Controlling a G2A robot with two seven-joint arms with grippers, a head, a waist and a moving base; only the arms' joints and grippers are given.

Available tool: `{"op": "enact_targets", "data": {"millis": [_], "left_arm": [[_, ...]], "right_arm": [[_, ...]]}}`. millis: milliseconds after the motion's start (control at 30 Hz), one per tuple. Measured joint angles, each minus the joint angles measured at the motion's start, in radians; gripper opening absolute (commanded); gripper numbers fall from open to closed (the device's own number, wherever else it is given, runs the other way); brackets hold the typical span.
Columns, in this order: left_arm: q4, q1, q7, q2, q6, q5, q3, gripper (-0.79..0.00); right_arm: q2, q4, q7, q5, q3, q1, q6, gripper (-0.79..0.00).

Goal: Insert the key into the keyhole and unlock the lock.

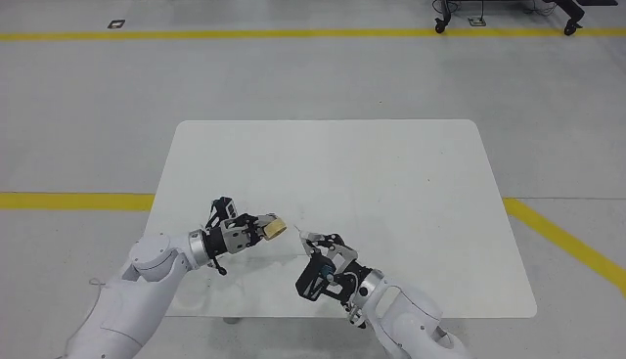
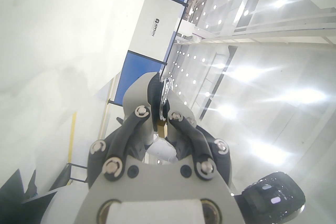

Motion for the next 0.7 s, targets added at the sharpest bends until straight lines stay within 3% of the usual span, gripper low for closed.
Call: {"op": "enact_targets", "data": {"millis": [367,700], "left_arm": [[-0.007,0.010,0.012,-0.001,0.012,-0.012,0.000,-0.785],[0.001,-0.006,0.027,-0.005,0.116,0.016,0.022,-0.785]], "right_arm": [[0.002,-0.008,-0.010,-0.019,-0.004,0.001,-0.009,-0.785],[0.026,-0.096,-0.004,-0.501,-0.059,-0.068,0.027,-0.785]]}}
